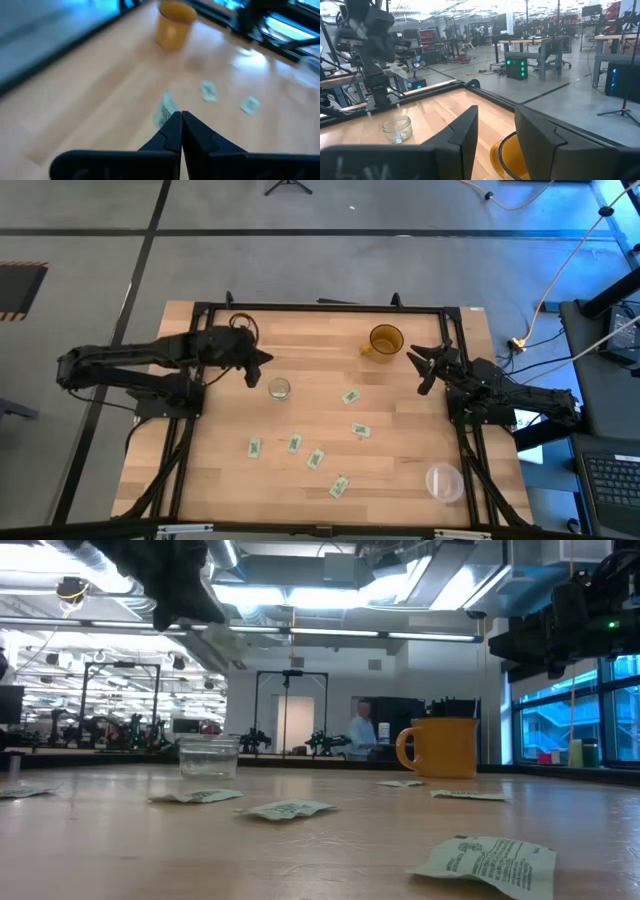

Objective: Pick and place Stevia / Truvia into bins
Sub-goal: Put the stevia packet into the transparent container

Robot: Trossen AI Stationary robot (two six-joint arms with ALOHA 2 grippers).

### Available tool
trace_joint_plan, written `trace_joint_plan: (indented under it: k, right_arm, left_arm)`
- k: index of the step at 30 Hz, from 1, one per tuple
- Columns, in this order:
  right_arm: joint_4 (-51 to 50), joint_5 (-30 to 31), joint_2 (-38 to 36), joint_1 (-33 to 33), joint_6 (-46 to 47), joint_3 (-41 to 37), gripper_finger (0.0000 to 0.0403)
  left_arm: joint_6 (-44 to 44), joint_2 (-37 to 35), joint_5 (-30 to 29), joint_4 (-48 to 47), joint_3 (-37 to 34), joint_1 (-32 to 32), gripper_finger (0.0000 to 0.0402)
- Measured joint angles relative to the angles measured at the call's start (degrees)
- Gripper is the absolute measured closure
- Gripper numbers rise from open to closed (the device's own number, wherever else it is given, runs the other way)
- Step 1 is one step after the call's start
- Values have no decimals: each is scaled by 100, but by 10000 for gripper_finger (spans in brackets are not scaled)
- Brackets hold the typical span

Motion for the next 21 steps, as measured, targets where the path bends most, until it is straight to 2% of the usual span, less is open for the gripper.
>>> trace_joint_plan:
  k: [7, 12, 21]
  right_arm:
    - [2, -1, 0, 0, 21, 0, 270]
    - [2, -2, 0, 0, 20, 0, 270]
    - [0, -1, 0, 0, 24, 0, 270]
  left_arm:
    - [-201, 790, 842, -963, 850, -204, 400]
    - [-518, 1432, 1398, -1162, 996, -227, 400]
    - [-575, 2348, 1427, -1420, 996, -211, 400]
